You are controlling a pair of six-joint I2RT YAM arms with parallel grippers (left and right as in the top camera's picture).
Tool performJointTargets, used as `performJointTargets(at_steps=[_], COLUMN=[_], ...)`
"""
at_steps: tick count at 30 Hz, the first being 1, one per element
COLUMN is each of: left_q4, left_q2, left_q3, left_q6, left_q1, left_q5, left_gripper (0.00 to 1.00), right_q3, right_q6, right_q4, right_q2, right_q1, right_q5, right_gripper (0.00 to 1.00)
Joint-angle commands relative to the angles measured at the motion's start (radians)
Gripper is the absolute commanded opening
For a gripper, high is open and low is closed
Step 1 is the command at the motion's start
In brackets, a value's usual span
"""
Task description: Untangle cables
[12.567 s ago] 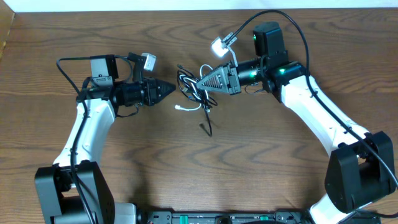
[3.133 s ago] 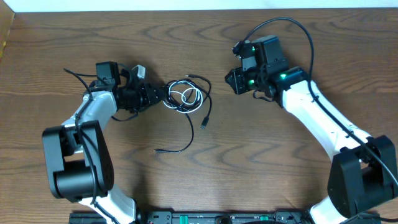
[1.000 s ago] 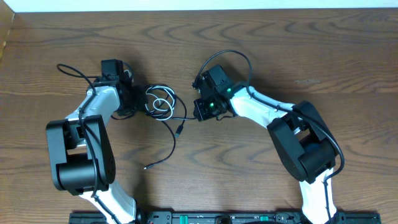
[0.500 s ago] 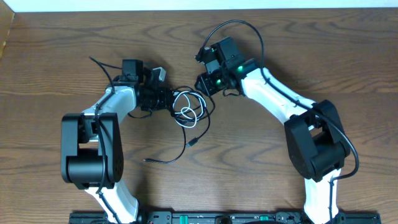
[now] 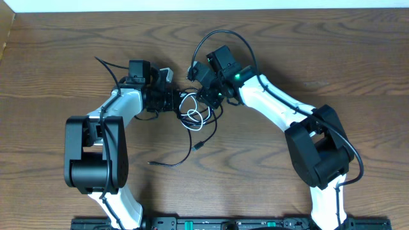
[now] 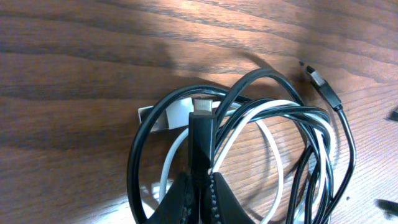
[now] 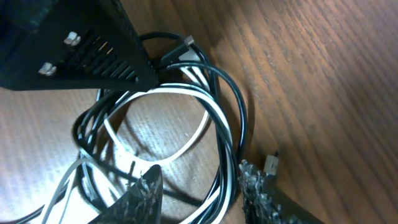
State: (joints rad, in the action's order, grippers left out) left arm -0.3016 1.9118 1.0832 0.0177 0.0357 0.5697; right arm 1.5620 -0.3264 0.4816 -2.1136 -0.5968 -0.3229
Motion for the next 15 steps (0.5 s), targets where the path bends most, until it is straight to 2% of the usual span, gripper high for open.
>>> performJointTargets(at_steps=[1, 9, 11, 12, 13, 15], left_q4=[0.005, 0.005, 0.005, 0.005, 0.005, 0.005], left_q2=[0.009, 0.009, 0.009, 0.009, 0.009, 0.009], left_q3=[-0.008, -0.008, -0.008, -0.008, -0.008, -0.008], left_q6=[-0.022, -0.021, -0.021, -0.021, -0.021, -0.021], left_q1=[0.003, 0.003, 0.003, 0.003, 0.003, 0.003], left_q5=[-0.005, -0.006, -0.006, -0.006, -0.006, -0.006], left_gripper=[0.08, 0.08, 0.08, 0.08, 0.08, 0.08], right_q3=[-0.009, -0.01, -0.01, -0.01, -0.01, -0.01], right_q6=[-0.067, -0.161, -0.161, -0.161, -0.161, -0.16], right_q4=[-0.011, -0.026, -0.036, -0.038, -0.037, -0.037], right_q2=[-0.019, -0.079, -0.093, -0.093, -0.093, -0.093], right_q1=[-0.009, -0.009, -0.009, -0.009, -0.009, -0.011], right_q5=[0.066, 0.07, 0.07, 0.07, 0.07, 0.07], right_gripper=[0.38, 0.38, 0.33, 0.4, 0.4, 0.24])
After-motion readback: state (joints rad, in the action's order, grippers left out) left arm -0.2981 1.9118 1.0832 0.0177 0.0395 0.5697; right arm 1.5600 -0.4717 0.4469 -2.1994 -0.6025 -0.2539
